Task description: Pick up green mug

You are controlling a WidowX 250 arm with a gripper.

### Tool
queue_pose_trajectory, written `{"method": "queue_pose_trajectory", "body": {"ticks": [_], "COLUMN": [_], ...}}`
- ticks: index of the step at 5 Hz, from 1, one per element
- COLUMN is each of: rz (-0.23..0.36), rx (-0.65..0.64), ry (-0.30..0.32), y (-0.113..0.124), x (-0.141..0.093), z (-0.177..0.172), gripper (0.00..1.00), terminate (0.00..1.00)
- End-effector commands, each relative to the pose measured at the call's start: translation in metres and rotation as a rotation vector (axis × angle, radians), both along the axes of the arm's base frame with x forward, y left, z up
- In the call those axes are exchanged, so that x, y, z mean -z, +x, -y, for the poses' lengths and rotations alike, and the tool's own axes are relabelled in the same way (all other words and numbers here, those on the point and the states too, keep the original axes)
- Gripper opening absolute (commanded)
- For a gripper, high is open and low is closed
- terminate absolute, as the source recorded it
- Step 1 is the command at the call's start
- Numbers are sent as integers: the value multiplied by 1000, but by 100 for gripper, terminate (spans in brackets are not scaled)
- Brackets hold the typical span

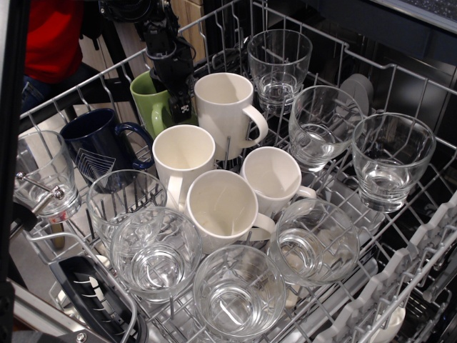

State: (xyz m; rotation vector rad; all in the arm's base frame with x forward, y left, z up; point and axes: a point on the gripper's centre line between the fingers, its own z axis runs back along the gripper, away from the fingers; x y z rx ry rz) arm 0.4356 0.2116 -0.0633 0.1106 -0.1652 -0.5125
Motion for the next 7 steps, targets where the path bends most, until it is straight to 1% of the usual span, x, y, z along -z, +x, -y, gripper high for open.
{"method": "queue_pose_trajectory", "body": {"ticks": [1,2,3,4,5,6,7], "rz": [32,8,8,-8,-16,-30,-13], "rx": [-68,-114,-122,-135,-140,-155,-164], "ry": [-9,-31,-46,-72,-93,-136,-163], "y": [21,22,18,15,6,8,7], "x": [-16,-22,-31,-54,-79,-112,-135], "z": [-10,-15,-21,-26,-25,-27,-33], "gripper": [0,0,0,0,0,0,0], "terminate": [0,0,0,0,0,0,0]}}
